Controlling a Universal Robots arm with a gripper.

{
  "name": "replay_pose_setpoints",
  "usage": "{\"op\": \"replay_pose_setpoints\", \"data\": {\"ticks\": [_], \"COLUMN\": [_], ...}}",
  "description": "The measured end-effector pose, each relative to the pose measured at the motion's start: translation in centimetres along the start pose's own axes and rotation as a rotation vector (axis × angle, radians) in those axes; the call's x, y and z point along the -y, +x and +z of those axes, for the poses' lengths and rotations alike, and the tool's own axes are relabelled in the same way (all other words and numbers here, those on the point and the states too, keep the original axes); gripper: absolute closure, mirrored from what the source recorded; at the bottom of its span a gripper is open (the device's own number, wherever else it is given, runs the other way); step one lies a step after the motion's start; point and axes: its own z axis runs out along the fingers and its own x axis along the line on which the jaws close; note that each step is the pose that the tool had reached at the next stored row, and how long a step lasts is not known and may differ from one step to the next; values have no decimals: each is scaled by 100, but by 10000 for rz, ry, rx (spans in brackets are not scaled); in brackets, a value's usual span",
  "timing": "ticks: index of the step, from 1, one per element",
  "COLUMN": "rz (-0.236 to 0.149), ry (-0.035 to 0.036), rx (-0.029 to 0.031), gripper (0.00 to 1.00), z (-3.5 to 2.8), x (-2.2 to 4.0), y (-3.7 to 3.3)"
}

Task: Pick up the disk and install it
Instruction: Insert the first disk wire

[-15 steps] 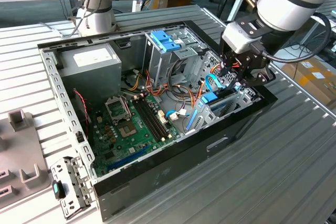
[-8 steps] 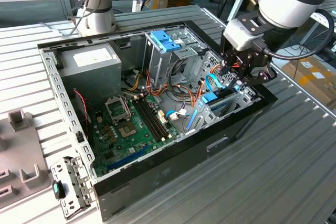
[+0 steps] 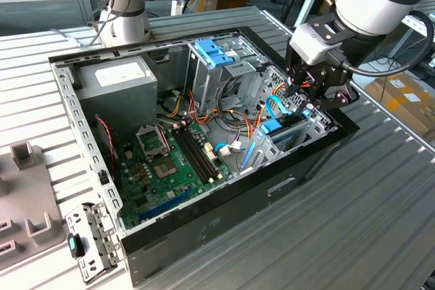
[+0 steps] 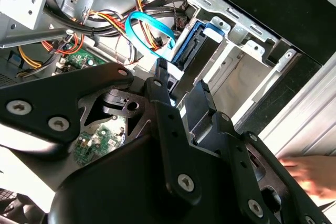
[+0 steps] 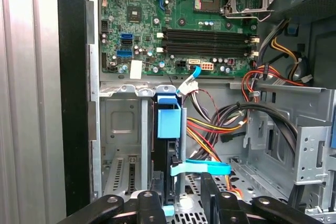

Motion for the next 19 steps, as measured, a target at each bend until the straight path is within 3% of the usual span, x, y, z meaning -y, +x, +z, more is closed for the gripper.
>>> {"op": "replay_pose_setpoints", "data": {"ticks": [19], "rz": [0], "ry": [0], "rx": [1], "gripper": [58], "z": [-51], "x": [5], "y": [-8]}}
